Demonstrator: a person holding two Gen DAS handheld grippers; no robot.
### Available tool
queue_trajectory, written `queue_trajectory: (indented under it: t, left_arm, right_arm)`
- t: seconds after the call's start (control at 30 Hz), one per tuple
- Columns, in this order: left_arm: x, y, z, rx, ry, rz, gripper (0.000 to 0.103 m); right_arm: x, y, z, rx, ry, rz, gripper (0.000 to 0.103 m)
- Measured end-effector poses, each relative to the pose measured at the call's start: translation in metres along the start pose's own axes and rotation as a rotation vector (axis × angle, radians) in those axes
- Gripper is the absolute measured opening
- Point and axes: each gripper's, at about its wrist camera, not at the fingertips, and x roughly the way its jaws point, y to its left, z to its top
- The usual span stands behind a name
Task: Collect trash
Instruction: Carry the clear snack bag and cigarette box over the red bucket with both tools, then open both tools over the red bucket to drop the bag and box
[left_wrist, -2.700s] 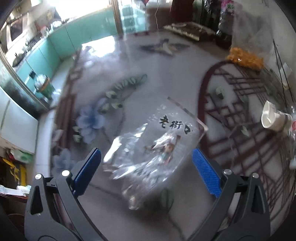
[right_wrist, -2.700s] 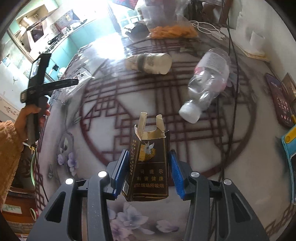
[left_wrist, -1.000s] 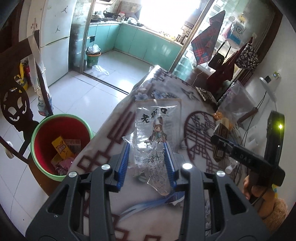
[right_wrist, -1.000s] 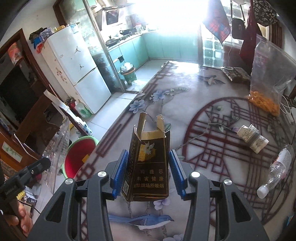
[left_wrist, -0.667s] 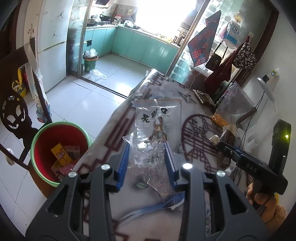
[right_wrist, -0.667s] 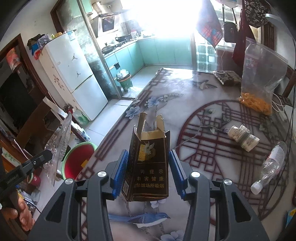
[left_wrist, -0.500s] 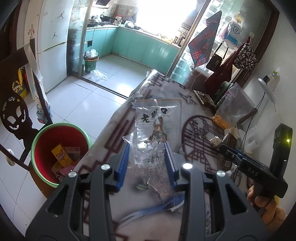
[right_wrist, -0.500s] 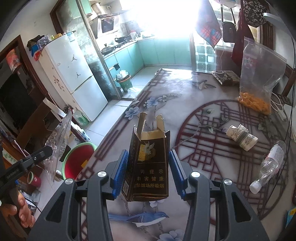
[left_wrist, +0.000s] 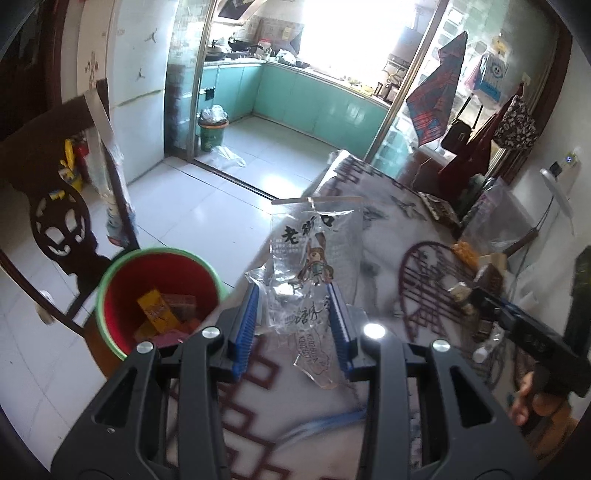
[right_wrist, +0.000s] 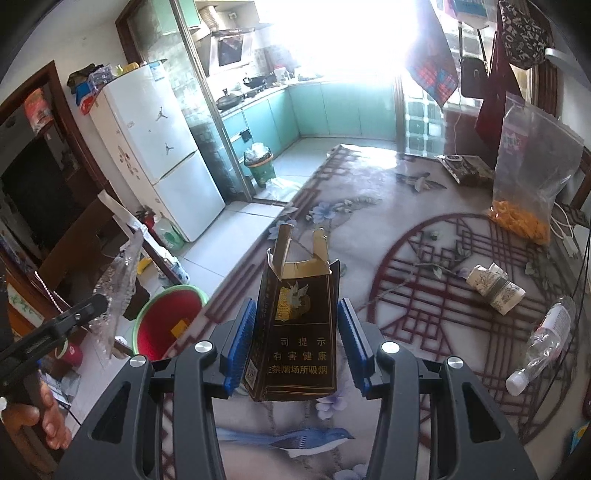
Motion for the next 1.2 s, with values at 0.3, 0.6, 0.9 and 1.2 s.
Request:
queue_trajectory:
  t: [0.3,0.6,0.9,1.2]
  left_arm:
    - [0.003,0.037,0.018,0.053,-0.014,0.013,0.037]
    - [0.013,0.101,0.033,0.046,0.022,-0.014,0.037]
    - [0.04,0.162,0.046,0.01,0.08,0.003,0.038]
    - [0.069,0.21,0.043,-0.068,0.175,0.025,0.038]
  right_arm:
    - [0.013,0.051,0.001,-0.004,0.001,-0.033,0.045]
    - [0.044,0.125,0.002,-0.02,0.023,-0.049,0.045]
    - [0.104,0.185,0.0,-0.055,0.147,0.045,0.045]
    - [0.165,0.231,-0.007,-0.087,0.286,0.122,0.047]
